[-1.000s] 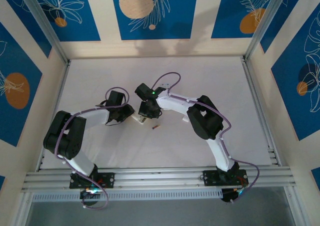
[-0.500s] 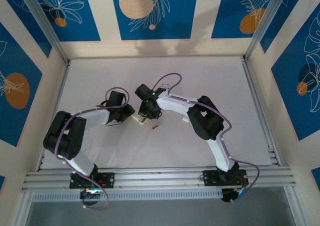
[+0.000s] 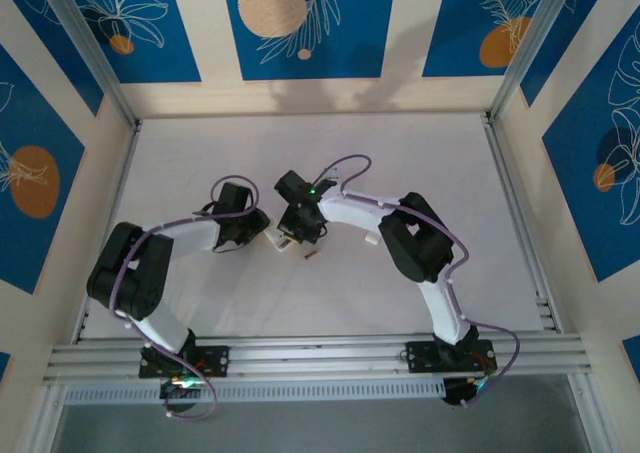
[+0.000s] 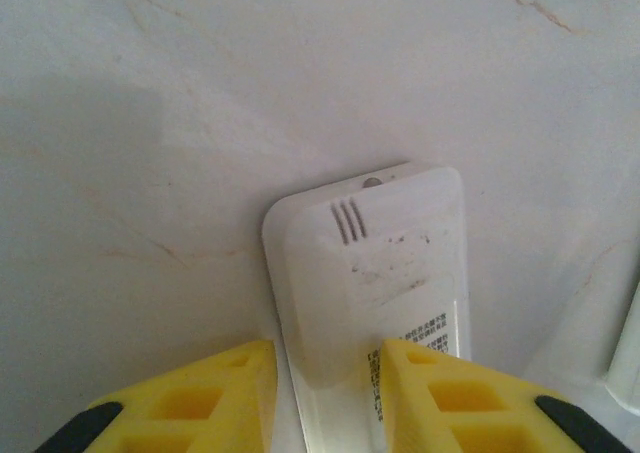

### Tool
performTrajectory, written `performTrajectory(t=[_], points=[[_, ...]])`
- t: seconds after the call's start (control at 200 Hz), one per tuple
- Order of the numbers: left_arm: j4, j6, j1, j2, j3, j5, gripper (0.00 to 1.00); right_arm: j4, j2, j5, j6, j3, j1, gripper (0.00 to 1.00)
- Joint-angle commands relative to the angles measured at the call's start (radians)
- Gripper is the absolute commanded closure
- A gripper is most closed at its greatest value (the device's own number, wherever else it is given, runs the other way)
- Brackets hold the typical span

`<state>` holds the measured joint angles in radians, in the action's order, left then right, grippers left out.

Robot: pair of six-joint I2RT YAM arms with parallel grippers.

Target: Load the batteries into the remote control

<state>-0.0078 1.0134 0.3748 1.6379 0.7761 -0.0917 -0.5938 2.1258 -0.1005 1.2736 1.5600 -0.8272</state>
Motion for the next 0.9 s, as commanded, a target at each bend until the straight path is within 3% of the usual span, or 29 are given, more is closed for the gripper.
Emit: performTrajectory(t=[0.0, 0.27, 0.61, 0.895], points=[[-0.045, 0.014, 0.016, 0.016, -0.026, 0.015, 0.68, -0.253, 0.058, 0.105, 0.069, -0.105, -0.039, 1.0], [-0.039, 0.023, 0.019, 0.008, -0.034, 0.021, 0.69, -0.242, 0.105, 0.14, 0.051, -0.12, -0.053, 1.0], [-0.047, 0.017, 0.021, 0.005, -0.023, 0.029, 0.69, -0.282, 0.131, 0.095, -0.192, -0.068, -0.114, 1.0], [-0.037, 0.028, 0.021, 0.016, -0.023, 0.027, 0.69, -0.34, 0.191, 0.094, -0.289, -0.068, -0.14, 1.0]])
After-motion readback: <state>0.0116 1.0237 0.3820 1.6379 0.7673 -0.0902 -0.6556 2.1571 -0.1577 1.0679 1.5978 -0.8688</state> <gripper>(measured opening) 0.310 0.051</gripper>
